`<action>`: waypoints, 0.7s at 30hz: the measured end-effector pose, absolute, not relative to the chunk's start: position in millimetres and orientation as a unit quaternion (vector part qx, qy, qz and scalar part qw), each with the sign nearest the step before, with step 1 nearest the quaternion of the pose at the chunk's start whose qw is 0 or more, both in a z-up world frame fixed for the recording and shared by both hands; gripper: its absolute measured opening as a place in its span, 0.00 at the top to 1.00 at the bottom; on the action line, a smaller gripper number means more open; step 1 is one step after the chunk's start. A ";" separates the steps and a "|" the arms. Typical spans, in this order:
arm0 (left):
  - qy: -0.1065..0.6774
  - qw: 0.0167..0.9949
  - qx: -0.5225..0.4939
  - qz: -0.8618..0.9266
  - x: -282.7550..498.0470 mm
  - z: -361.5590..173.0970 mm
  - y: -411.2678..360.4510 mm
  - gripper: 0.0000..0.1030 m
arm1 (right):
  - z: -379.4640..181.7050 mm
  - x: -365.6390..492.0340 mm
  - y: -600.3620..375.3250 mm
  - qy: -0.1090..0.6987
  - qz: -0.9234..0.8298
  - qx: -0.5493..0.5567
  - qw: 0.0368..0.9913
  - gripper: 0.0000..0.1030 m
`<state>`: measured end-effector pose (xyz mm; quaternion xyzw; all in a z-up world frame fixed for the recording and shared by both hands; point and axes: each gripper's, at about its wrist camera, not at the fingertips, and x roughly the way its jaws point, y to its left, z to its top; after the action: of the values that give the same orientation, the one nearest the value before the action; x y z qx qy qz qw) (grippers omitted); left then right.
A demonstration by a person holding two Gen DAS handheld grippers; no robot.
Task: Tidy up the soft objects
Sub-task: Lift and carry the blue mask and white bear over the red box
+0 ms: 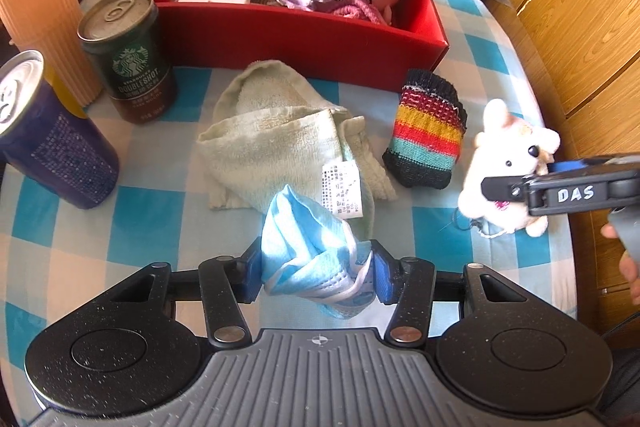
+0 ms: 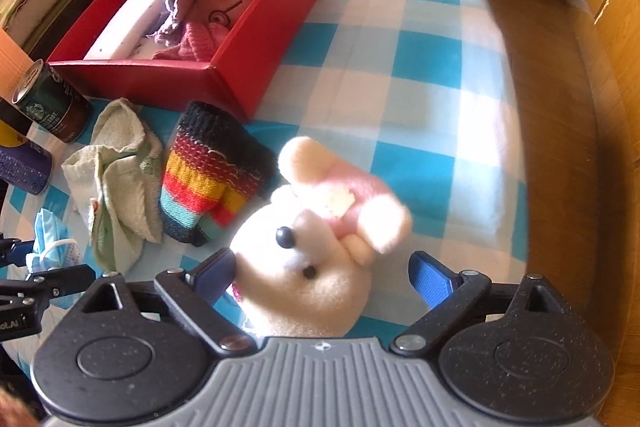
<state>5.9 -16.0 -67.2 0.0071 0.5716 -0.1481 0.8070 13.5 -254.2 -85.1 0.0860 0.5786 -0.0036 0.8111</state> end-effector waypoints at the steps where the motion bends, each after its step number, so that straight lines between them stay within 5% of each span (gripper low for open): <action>1: 0.570 0.808 0.005 -0.149 5.8 -65.8 -15.4 0.49 | -85.2 12.6 -252.8 0.577 0.002 0.091 0.812 0.41; 3: 0.568 0.809 0.004 -0.152 5.5 -63.9 -16.1 0.48 | -84.2 12.2 -252.2 0.576 0.019 0.115 0.809 0.61; 21: 0.529 0.830 -0.014 -0.175 16.0 -25.0 -23.7 0.47 | -15.7 13.5 -244.8 0.520 0.039 0.116 0.846 0.66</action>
<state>16.0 -23.7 -25.0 -0.0143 0.5294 -0.1753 0.8300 13.5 -244.8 -15.7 0.1163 0.5196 0.0385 0.8456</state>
